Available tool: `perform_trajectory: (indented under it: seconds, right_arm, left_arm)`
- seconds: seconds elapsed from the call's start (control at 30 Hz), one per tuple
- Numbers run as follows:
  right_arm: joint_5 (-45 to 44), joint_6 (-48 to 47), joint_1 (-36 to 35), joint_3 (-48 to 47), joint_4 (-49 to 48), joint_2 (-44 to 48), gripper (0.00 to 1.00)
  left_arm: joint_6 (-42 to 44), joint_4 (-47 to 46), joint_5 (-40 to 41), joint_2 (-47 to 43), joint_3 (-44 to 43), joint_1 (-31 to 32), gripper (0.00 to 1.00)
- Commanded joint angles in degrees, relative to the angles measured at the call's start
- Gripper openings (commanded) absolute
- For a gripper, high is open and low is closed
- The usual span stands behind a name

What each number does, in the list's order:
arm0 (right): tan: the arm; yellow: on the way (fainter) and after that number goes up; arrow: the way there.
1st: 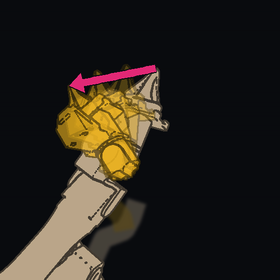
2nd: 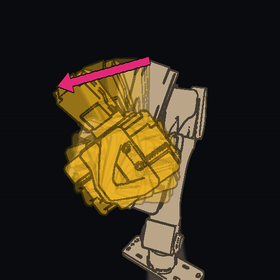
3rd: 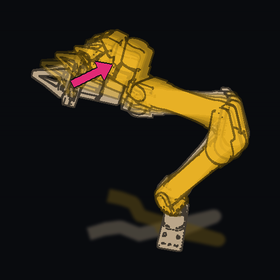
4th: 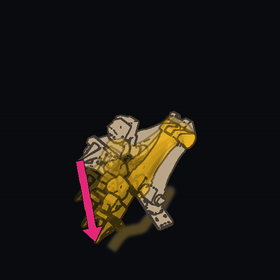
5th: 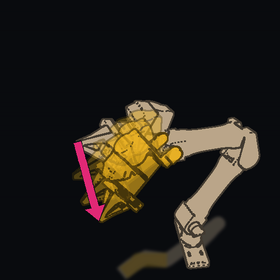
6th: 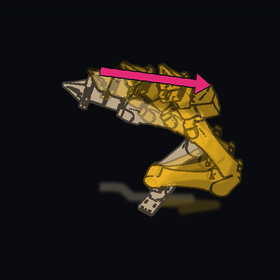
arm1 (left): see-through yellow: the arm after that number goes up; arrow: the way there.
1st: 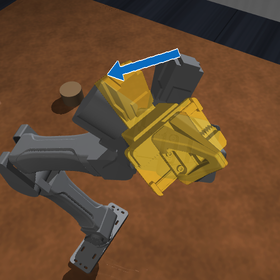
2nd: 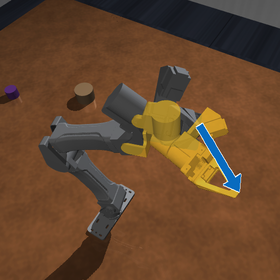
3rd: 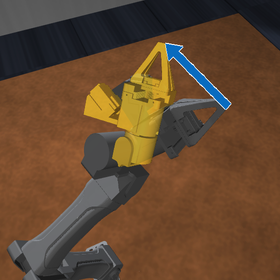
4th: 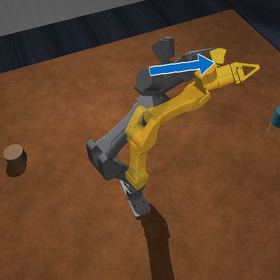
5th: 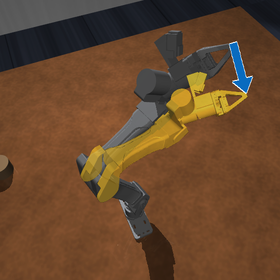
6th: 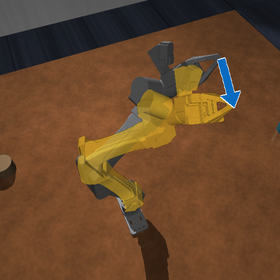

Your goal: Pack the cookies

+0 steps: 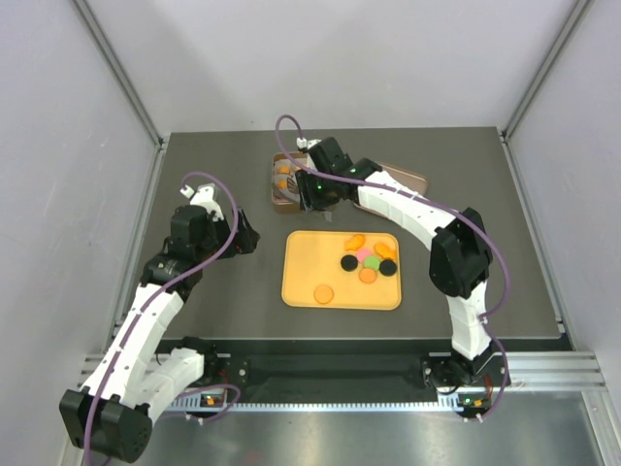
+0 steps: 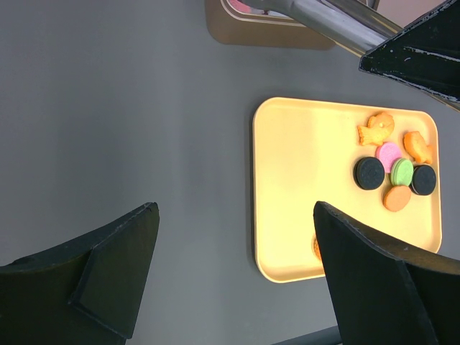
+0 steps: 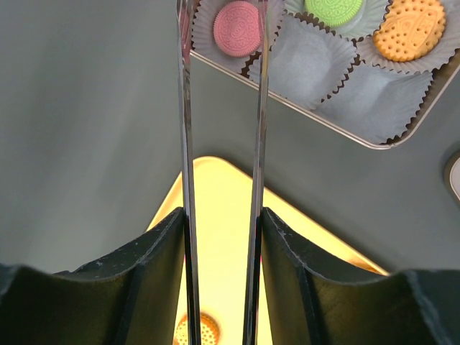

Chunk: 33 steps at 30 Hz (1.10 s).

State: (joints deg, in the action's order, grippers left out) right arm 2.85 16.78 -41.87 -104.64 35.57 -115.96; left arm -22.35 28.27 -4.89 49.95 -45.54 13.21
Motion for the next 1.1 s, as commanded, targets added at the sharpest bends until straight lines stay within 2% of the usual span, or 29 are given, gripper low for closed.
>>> perform_trajectory:
  seconds: [0.0, 0.3, 0.5, 0.6, 0.8, 0.93, 1.07]
  right_arm:
    - [0.2, 0.5, -0.5, -1.4, -2.5, 0.0, 0.44]
    - [-1.4, -0.5, 0.0, -3.4, -0.3, 4.2, 0.43]
    - [-2.6, -1.6, 1.7, -0.4, 1.3, 13.7, 0.44]
    - [-2.7, -1.7, 1.8, 4.8, 1.8, 20.2, 0.43]
    - [-5.8, -1.2, -0.9, 21.2, 4.0, 35.1, 0.43]
    - [-11.9, 0.8, -7.3, 30.0, 9.5, 43.3, 0.43]
    - [-13.4, 4.6, -14.5, 36.2, 12.8, 47.7, 0.43]
  left_arm:
    - [0.2, -1.8, 0.1, -1.4, -0.1, -0.3, 0.93]
    - [0.1, -1.7, 0.4, -1.4, -0.2, -0.3, 0.93]
    - [0.1, -1.7, 0.5, -1.3, -0.2, -0.3, 0.93]
    - [0.1, -1.8, 0.4, -1.4, -0.2, -0.3, 0.93]
    - [0.0, -1.9, 0.4, -1.6, -0.1, -0.3, 0.93]
    - [0.0, -1.8, 0.2, -1.4, -0.2, -0.3, 0.93]
    - [0.0, -2.0, 0.1, -1.3, -0.1, -0.3, 0.93]
